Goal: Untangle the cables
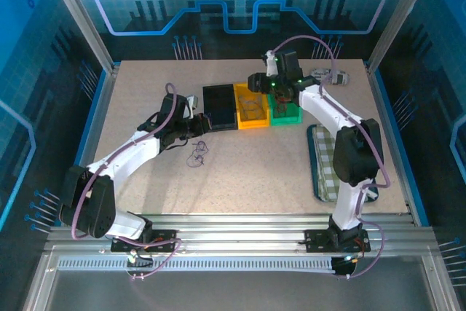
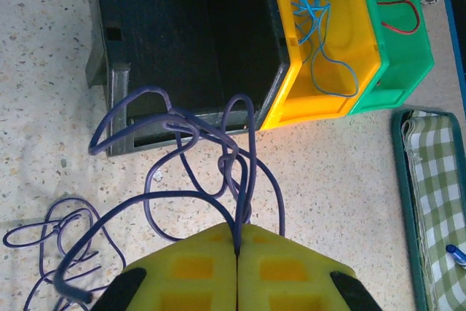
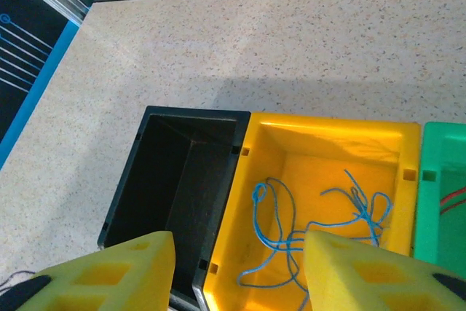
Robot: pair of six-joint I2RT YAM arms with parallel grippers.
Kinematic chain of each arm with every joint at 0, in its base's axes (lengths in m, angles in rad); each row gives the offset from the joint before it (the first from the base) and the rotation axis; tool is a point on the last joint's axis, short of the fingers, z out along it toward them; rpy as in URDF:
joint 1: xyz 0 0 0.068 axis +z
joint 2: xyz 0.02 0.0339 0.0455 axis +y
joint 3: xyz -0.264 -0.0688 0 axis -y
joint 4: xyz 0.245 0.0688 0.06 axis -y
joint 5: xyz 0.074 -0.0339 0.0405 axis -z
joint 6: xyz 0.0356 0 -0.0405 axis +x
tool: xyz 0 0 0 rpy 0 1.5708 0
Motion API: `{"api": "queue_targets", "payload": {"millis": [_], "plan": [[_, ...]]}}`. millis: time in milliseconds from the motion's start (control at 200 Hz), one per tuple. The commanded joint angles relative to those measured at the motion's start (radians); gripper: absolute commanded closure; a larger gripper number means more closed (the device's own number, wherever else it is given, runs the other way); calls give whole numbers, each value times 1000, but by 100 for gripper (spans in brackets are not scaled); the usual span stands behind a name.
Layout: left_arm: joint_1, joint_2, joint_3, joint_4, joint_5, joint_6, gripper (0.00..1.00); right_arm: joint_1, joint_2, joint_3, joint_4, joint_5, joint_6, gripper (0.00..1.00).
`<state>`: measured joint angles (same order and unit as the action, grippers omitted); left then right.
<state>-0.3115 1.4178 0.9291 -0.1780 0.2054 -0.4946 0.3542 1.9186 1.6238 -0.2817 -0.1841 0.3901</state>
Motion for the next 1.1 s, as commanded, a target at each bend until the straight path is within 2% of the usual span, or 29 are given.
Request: {"api": "queue_targets", "payload": {"millis": [0,135,270,400,505,621,791,846,921,961,986,1036,1096], "plan": [[-1,-17,4,-8,-3,3,100,2,58,81,-130,17,10,53],[0,-20,-4,7,12,-4,100,7,89,90,-192,10,1,56],[2,-43,13,17,54,-9,100,33,-20,-90,18,-125,-53,53],[22,-66,45,28,118,-28,100,40,-101,-249,131,-239,-35,51],[34,-49,87,21,165,-33,100,49,-129,-328,141,-233,-22,51],[33,33,170,-7,126,-35,100,52,-164,-390,169,-191,1,51],[32,285,367,-77,57,-95,100,51,-182,-397,173,-149,9,51],[32,352,416,-93,21,-119,84,51,-184,-390,170,-152,3,51],[32,406,460,-111,-25,-145,86,50,-189,-381,163,-150,-1,51],[31,416,477,-113,-47,-146,83,49,-197,-382,160,-144,-5,51],[29,418,486,-115,-64,-147,76,49,-202,-384,160,-140,-8,51],[29,412,492,-104,-91,-142,54,47,-213,-388,160,-131,-11,51],[29,402,501,-92,-114,-130,41,43,-222,-396,163,-131,-14,51]]}}
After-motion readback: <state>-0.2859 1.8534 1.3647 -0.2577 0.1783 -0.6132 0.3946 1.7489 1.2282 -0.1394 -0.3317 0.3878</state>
